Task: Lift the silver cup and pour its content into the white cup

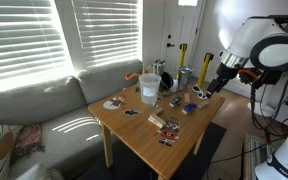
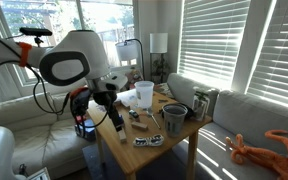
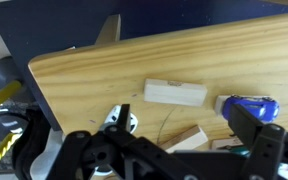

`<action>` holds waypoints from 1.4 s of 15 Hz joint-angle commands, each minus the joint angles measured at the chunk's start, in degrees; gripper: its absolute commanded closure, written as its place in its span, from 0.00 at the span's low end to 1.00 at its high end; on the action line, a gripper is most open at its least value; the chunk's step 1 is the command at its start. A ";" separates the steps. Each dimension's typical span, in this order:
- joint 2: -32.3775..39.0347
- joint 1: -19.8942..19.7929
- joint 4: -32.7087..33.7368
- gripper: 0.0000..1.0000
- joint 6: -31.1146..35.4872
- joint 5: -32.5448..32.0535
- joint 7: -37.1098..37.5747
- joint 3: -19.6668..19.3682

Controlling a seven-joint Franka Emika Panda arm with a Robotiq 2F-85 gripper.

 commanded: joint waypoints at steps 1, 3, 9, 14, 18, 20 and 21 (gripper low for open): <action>6.04 -2.88 5.43 0.00 0.31 0.21 -0.50 -3.23; 7.85 -3.89 7.88 0.00 1.50 -0.05 -1.64 -4.84; 13.28 -6.64 14.79 0.00 4.53 -0.24 -2.52 -8.08; 12.50 -6.57 14.26 0.00 4.37 0.12 -2.04 -8.03; 18.17 -8.04 19.20 0.00 0.73 0.25 -1.94 -9.98; 19.55 -8.58 20.49 0.00 1.18 -0.44 -2.22 -10.46; 20.20 -8.61 21.35 0.00 1.09 -0.35 -2.41 -10.76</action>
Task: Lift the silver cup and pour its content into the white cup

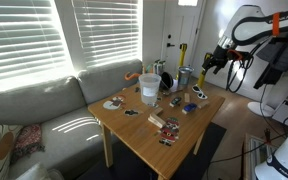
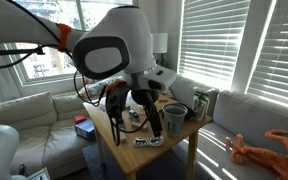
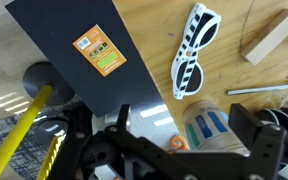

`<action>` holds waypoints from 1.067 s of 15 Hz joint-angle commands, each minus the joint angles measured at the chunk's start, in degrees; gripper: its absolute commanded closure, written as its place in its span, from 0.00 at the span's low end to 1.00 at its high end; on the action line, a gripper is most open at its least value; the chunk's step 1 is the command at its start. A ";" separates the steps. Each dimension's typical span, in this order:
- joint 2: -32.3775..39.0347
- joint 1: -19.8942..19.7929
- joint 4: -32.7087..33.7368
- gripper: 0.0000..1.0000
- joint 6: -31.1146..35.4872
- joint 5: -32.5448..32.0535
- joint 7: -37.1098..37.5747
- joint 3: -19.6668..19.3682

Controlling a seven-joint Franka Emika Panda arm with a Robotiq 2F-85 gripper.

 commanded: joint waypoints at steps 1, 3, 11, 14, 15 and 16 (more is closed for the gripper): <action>3.68 -0.69 4.44 0.00 -0.86 -0.36 -0.49 -0.78; 4.39 -0.70 5.64 0.00 -0.44 -0.32 -0.81 -1.09; 10.36 0.21 12.08 0.00 -1.17 2.55 0.72 -1.56; 12.70 1.01 14.51 0.00 -1.46 4.18 0.58 -1.45; 13.41 1.24 15.28 0.00 -1.52 4.54 0.76 -1.33; 14.43 1.52 16.25 0.00 -1.66 5.04 1.20 -1.17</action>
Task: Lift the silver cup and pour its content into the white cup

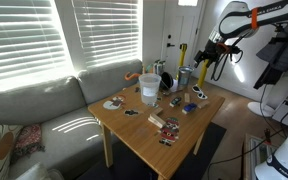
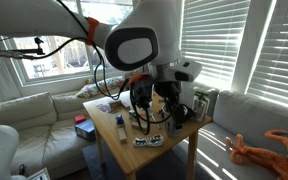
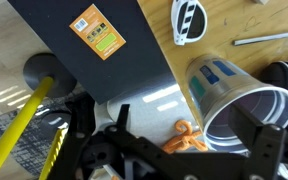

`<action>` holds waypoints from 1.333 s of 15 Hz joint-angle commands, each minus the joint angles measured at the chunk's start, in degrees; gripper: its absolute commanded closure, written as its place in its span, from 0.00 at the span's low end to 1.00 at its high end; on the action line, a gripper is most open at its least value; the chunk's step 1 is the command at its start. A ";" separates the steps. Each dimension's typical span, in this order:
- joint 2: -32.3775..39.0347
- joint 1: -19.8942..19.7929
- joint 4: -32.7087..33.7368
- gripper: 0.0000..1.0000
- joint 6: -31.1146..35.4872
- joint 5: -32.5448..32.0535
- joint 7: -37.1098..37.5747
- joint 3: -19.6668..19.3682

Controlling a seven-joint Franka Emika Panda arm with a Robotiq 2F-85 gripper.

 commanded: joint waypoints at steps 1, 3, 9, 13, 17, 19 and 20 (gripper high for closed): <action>4.35 1.34 5.20 0.00 -2.11 3.07 1.59 0.10; 6.38 1.93 7.03 0.00 -2.78 4.27 2.49 0.25; 11.90 2.81 11.98 0.17 -6.14 5.80 4.29 0.40; 14.75 2.67 14.66 0.55 -8.25 5.81 5.65 0.26; 16.39 2.58 16.50 0.81 -8.95 4.73 9.23 0.24; 15.88 2.74 16.81 0.95 -8.71 3.90 10.63 0.35; 15.51 2.86 16.81 1.00 -8.42 3.40 11.30 0.47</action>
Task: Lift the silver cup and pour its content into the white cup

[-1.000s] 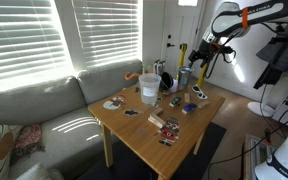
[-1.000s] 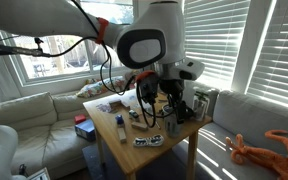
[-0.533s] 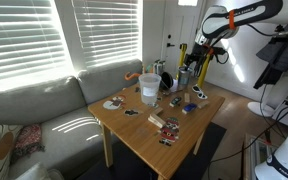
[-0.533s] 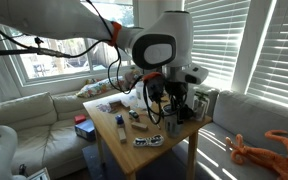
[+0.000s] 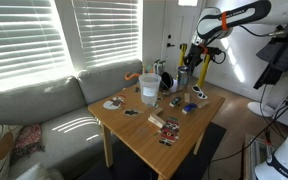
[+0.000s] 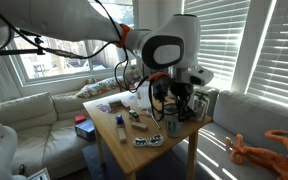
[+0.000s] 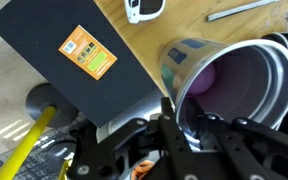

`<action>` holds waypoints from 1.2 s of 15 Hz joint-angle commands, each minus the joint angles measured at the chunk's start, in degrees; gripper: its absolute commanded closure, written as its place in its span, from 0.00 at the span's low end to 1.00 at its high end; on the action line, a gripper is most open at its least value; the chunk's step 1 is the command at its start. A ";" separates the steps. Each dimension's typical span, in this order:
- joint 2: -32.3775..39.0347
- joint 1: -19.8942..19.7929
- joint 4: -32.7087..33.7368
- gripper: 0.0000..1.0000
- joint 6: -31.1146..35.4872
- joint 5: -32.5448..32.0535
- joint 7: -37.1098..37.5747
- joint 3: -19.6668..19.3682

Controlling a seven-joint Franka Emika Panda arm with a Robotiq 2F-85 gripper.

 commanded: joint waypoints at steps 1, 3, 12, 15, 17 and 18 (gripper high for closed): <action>-0.77 0.33 1.85 1.00 -1.20 -1.43 3.34 0.33; -2.87 0.70 0.86 1.00 -0.22 -3.70 4.74 0.84; -13.10 0.68 -1.42 0.96 0.78 -14.24 3.83 4.45; -16.32 0.56 -3.28 0.96 0.82 -14.98 3.78 5.19; -16.37 0.54 -3.85 0.96 1.10 -15.08 3.78 5.21; -16.31 0.54 -3.95 0.96 1.18 -15.10 3.78 5.20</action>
